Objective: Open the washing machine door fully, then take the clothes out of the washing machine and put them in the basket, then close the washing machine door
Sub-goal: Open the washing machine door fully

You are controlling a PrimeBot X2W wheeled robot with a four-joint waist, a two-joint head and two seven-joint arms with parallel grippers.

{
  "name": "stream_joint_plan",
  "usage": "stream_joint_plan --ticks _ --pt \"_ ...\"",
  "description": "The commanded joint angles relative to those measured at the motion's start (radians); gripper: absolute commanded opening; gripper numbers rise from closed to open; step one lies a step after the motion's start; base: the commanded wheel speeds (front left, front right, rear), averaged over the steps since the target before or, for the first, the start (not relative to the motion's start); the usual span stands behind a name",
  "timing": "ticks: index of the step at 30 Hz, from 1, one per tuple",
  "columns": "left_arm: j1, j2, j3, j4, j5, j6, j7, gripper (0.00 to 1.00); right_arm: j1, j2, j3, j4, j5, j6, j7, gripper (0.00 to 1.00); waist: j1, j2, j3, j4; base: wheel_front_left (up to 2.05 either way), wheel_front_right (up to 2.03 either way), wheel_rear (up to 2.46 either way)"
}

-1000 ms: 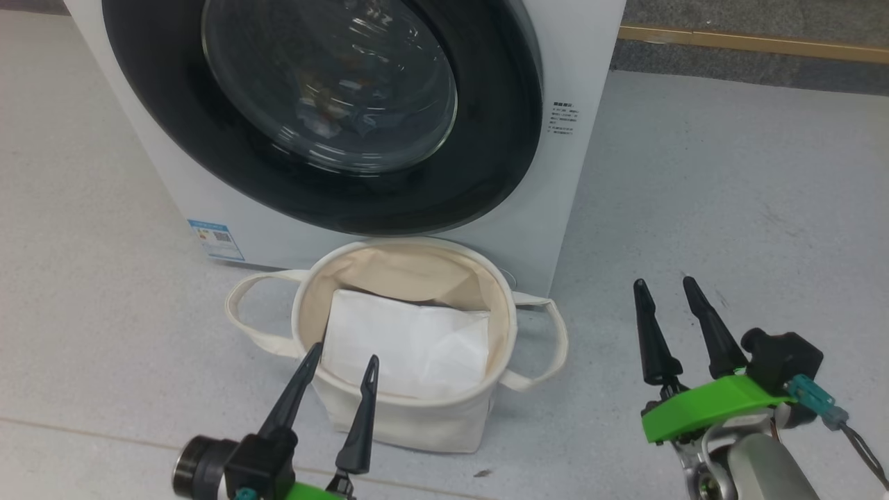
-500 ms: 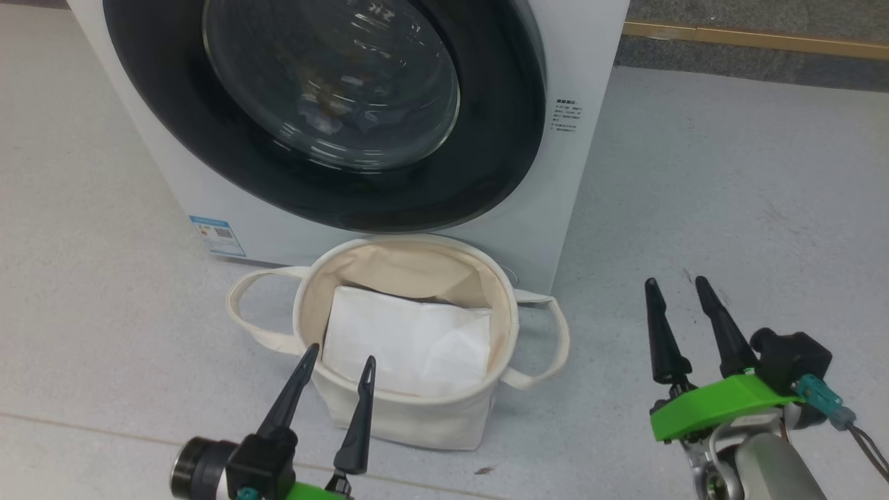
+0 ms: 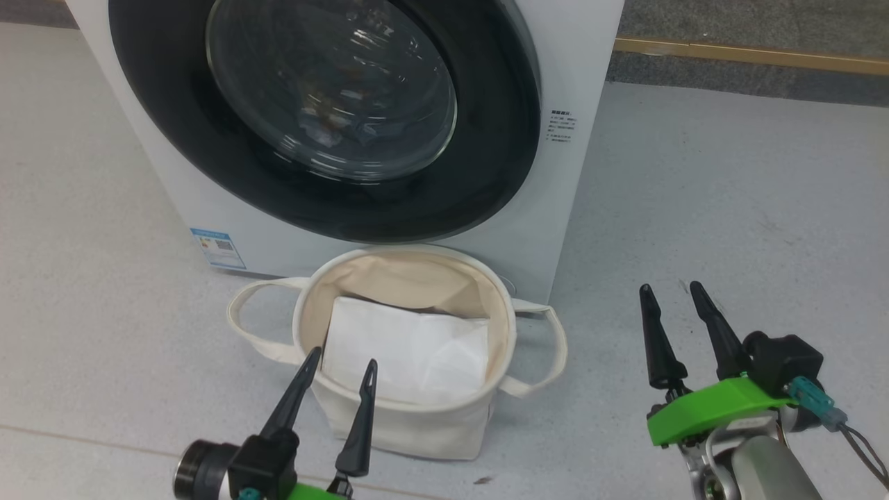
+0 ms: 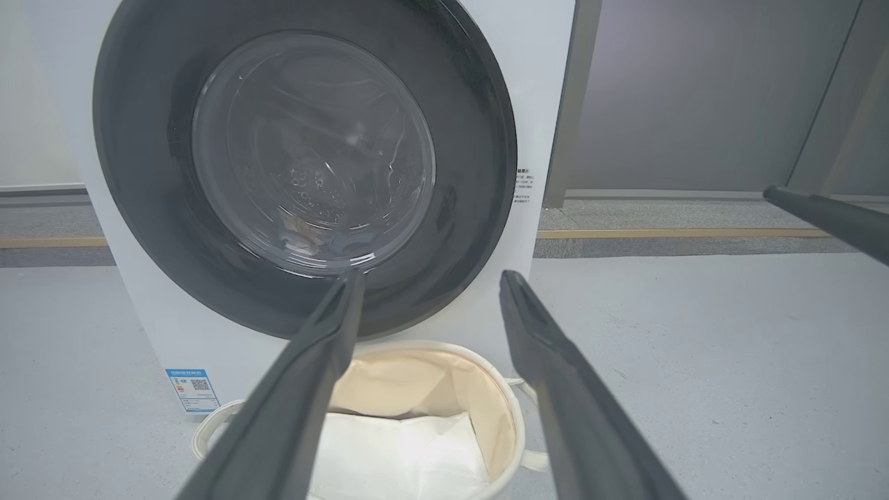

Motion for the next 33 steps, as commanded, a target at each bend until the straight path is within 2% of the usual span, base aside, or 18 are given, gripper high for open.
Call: stream_joint_plan --ticks 1,12,16,17,18,26,30,33 --pt "-0.022 -0.006 0.038 -0.032 0.0 -0.004 -0.012 1.0 -0.027 -0.006 0.022 -0.03 -0.01 0.0 -0.012 1.0 0.0 0.0 0.001 0.0 0.0 0.0 0.0" --pt "-0.029 -0.014 0.04 -0.033 0.005 -0.012 -0.012 1.0 -0.036 -0.006 0.036 -0.037 -0.009 0.0 -0.012 1.0 0.0 0.0 0.024 -0.001 0.0 0.0 0.0" --pt "-0.038 -0.016 0.04 -0.035 0.008 -0.013 -0.012 1.0 -0.043 -0.006 0.049 -0.044 0.037 0.0 -0.012 1.0 0.0 0.0 0.04 -0.002 0.0 0.0 0.0" --pt "-0.04 -0.017 0.04 -0.035 0.009 -0.013 -0.012 1.0 -0.047 -0.006 0.053 -0.048 0.064 0.0 -0.012 0.1 0.0 0.0 0.046 -0.002 0.0 0.0 0.0" --pt "-0.042 -0.017 0.04 -0.035 0.01 -0.013 -0.012 1.0 -0.05 -0.006 0.056 -0.052 0.085 0.0 -0.012 0.0 0.0 0.0 0.051 -0.002 0.0 0.0 0.0" --pt "-0.071 -0.013 0.031 -0.032 0.045 -0.002 -0.012 1.0 -0.091 -0.006 0.029 -0.097 0.273 0.0 -0.012 0.0 0.0 0.0 0.106 -0.003 0.0 0.0 0.0" --pt "-0.088 -0.015 0.027 -0.031 0.048 -0.002 -0.012 1.0 -0.131 -0.006 0.019 -0.064 0.455 0.0 -0.012 0.0 0.0 0.0 0.138 -0.002 0.0 0.0 0.0" --pt "-0.105 -0.016 0.024 -0.032 0.05 -0.002 -0.012 1.0 -0.181 -0.006 0.024 0.005 0.6 0.0 0.0 0.0 0.0 0.0 0.164 0.001 0.0 0.0 0.0"
